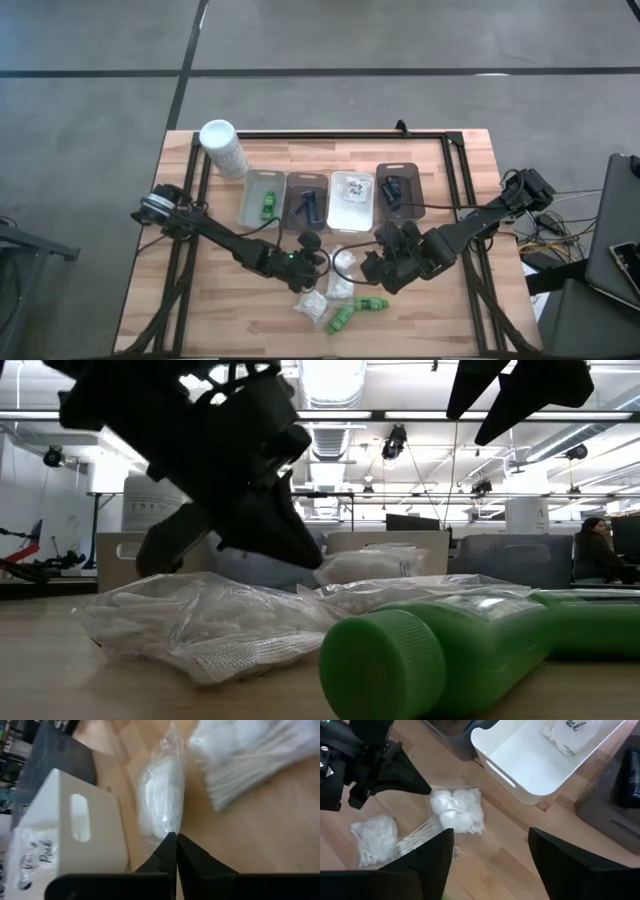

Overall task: Pick & Place Travel size toiletries
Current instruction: Put the white cotton pack into the white bin

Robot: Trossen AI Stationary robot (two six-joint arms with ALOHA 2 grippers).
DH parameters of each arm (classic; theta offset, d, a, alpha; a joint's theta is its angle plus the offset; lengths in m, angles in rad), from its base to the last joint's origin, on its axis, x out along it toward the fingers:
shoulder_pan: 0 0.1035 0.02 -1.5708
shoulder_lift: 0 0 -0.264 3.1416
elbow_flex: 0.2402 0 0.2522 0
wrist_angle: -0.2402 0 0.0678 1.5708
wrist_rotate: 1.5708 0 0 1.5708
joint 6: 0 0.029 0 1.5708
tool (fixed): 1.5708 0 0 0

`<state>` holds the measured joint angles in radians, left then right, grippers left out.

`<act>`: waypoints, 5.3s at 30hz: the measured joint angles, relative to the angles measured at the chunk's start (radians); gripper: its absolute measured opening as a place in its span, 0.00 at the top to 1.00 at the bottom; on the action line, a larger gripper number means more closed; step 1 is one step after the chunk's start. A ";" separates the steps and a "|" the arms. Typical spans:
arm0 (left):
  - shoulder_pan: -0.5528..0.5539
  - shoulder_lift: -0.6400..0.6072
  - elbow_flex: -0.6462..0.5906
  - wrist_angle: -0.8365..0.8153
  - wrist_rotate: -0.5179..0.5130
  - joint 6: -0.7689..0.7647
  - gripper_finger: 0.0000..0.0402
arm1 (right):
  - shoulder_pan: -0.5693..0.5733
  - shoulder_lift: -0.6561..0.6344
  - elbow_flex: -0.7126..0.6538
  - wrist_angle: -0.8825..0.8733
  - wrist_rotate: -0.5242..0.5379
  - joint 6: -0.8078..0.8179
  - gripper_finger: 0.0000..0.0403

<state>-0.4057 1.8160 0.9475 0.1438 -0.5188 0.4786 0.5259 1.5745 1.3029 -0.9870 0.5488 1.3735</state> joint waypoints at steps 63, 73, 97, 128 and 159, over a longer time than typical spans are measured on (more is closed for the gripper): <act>0.354 -0.169 0.553 -0.911 1.134 -0.764 1.00 | 0.069 -0.014 -0.126 0.426 0.031 -0.095 0.38; 0.455 -0.171 0.553 -0.581 1.393 -1.053 1.00 | 0.101 -0.014 -0.117 0.482 0.068 -0.150 0.30; 0.638 -0.182 0.557 -0.097 1.503 -1.274 1.00 | 0.180 -0.011 -0.513 1.639 0.886 0.314 0.33; 0.701 -0.188 0.575 -0.005 1.502 -1.299 1.00 | 0.096 -0.010 -0.523 2.071 0.782 -0.128 0.39; 0.762 -0.188 0.580 0.085 1.428 -1.398 1.00 | 0.043 -0.006 -0.079 1.492 0.992 -1.718 0.36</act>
<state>0.3565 1.6276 1.5272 0.2284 0.9093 -0.9195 0.5684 1.5681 1.2236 0.5049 1.5405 -0.3446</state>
